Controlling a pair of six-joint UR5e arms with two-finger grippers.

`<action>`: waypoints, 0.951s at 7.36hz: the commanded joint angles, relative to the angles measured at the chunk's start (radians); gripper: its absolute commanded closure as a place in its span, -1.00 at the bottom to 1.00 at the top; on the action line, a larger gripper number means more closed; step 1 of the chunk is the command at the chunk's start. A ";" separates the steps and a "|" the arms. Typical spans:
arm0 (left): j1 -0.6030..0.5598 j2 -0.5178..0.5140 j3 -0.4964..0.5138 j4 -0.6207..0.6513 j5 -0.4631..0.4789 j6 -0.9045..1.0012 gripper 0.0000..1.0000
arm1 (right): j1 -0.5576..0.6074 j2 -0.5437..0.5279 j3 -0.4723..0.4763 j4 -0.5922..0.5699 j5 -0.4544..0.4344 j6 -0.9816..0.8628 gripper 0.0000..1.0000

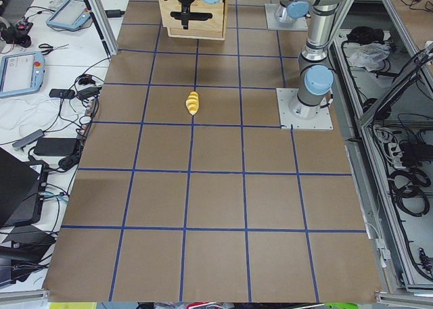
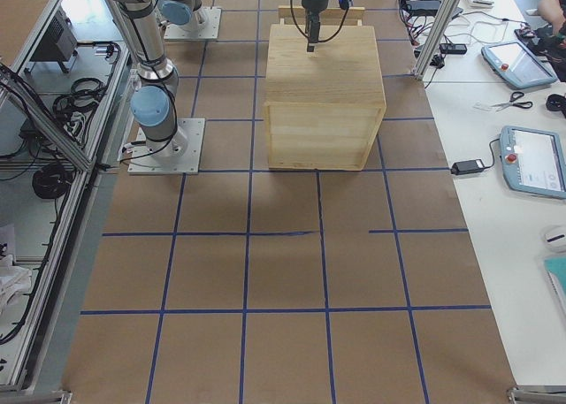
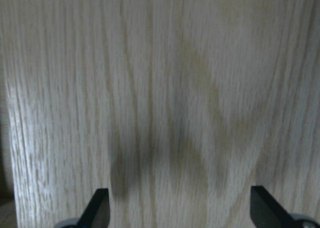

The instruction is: Open upper drawer

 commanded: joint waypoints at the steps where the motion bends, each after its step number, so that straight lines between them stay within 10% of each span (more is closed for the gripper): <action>1: 0.004 0.080 -0.018 -0.048 0.106 0.013 -1.00 | 0.000 0.000 0.001 0.000 0.000 0.000 -1.00; 7: 0.005 0.085 -0.051 -0.042 0.101 0.015 -1.00 | -0.001 0.000 -0.001 0.000 0.000 0.000 -1.00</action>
